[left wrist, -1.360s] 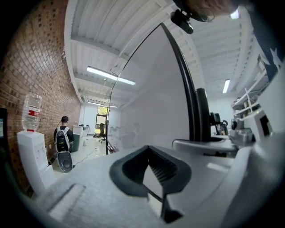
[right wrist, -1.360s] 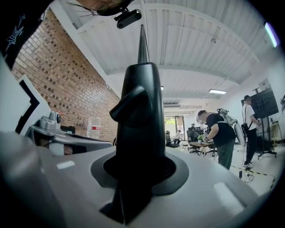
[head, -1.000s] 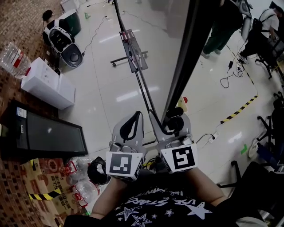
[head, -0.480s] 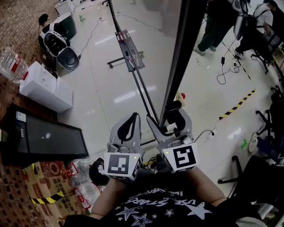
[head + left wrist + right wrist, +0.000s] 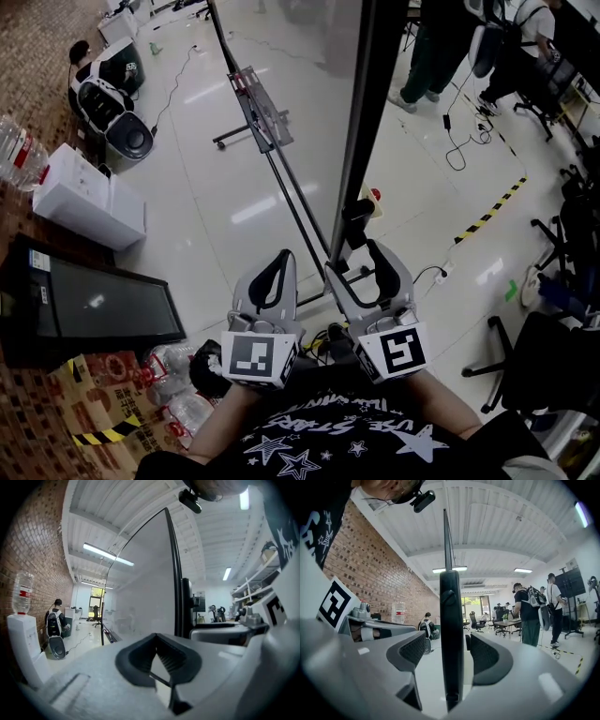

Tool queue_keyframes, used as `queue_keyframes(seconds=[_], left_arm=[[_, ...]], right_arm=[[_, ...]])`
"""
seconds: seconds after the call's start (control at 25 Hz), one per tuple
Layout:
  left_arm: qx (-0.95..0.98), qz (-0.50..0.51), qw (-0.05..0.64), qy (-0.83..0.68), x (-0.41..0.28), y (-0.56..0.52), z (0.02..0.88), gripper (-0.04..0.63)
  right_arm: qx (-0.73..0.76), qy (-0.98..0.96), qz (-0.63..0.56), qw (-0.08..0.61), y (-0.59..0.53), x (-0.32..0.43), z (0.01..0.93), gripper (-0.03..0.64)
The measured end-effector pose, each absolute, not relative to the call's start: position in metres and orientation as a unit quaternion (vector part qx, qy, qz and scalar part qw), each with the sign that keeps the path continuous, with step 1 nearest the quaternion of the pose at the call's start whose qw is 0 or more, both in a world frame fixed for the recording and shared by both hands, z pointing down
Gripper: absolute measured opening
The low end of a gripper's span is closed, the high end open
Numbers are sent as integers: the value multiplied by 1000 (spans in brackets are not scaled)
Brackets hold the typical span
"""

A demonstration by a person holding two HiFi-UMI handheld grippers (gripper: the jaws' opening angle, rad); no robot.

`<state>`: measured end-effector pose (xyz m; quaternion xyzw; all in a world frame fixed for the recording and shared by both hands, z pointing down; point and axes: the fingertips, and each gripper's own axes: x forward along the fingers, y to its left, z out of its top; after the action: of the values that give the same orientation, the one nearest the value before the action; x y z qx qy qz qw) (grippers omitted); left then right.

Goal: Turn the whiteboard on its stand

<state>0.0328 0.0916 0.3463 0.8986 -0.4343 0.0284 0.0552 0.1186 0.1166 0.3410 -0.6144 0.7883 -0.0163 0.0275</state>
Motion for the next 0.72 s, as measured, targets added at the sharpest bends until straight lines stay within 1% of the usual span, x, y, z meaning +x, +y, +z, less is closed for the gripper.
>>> queue_keyframes(seconds=[0.12,0.2,0.32,0.36,0.4,0.52,0.72], left_arm=[[902,31,54,-427,35,97,347,6],[902,28,52,-428,33,96,347,6],[900,26,52,-432,29,94,347,6],[900,26,52,-431,28,94,347,6],[901,27,50,-429,27,94,348,6],[904,31,38,-424,21,94,350,6],[888,21,46,-457,3,87,345,6]], right_arm=[[-630,777,-5,20,130,126,337,232],[-632,775,7,25,135,125,331,160],[-610,791,21,23,135,108,327,108],[-599,801,22,22,135,99,327,74],[-587,809,22,22,133,91,326,57],[-547,837,15,18,126,64,325,25],[-509,860,22,17,105,33,316,9]])
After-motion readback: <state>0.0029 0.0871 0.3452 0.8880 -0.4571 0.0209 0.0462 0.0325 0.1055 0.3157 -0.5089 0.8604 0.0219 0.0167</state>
